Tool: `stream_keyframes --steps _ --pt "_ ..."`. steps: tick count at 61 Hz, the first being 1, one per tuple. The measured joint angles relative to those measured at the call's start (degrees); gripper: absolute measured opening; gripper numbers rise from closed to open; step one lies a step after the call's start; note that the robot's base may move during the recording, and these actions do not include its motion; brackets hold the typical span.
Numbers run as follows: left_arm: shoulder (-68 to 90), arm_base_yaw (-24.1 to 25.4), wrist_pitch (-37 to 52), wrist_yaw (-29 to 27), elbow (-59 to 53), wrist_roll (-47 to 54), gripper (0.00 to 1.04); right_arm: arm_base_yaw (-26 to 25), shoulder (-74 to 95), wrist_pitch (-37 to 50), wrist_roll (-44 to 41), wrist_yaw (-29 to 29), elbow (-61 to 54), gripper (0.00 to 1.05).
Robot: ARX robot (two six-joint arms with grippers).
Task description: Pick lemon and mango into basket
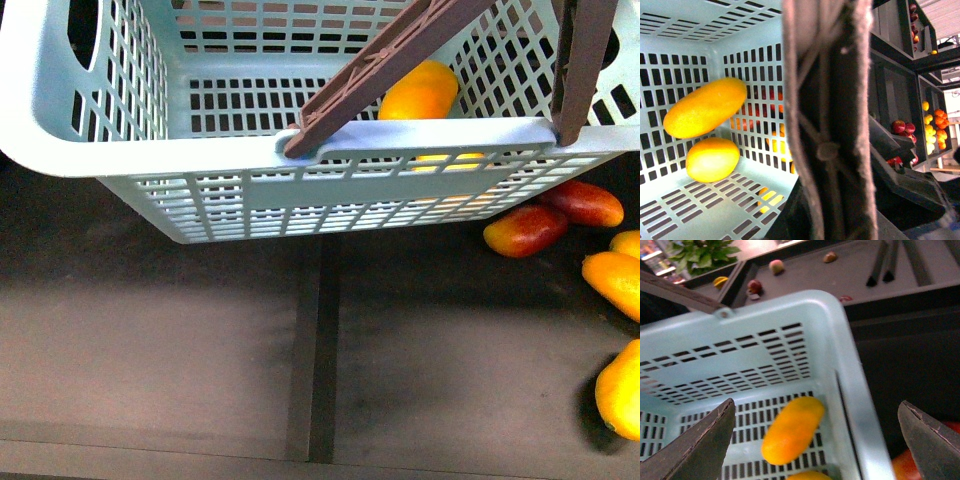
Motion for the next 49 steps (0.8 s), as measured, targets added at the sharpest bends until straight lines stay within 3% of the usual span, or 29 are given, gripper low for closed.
stream_keyframes --steps 5,8,12,17,30,32,38,49 --pt "0.0 0.0 0.0 0.04 0.0 -0.02 0.04 -1.16 -2.19 0.61 -0.63 1.64 -3.23 0.94" --pt "0.0 -0.02 0.0 0.04 0.0 -0.04 0.04 -1.16 -3.08 9.29 -5.14 5.92 -6.73 0.86" --pt "0.0 -0.17 0.0 0.2 0.0 0.0 0.04 -1.4 -4.5 18.21 -9.92 6.91 -11.23 0.76" --pt "0.0 -0.2 0.0 0.52 0.0 -0.04 0.04 -1.88 -7.37 23.34 -13.22 6.86 -16.33 0.62" --pt "0.0 -0.13 0.0 0.44 0.0 -0.09 0.04 -3.1 -14.1 25.27 -15.78 5.73 -25.53 0.27" --pt "0.0 -0.11 0.0 0.42 0.0 -0.09 0.04 -4.46 -15.45 25.29 -16.06 3.19 -27.04 0.2" --pt "0.0 -0.13 0.0 0.42 0.0 -0.11 0.04 -6.38 -18.67 25.27 -16.39 2.78 -30.03 0.02" --pt "0.0 -0.11 0.0 0.13 0.0 -0.07 0.04 -6.51 -24.72 23.74 -16.63 2.4 -34.53 0.02"
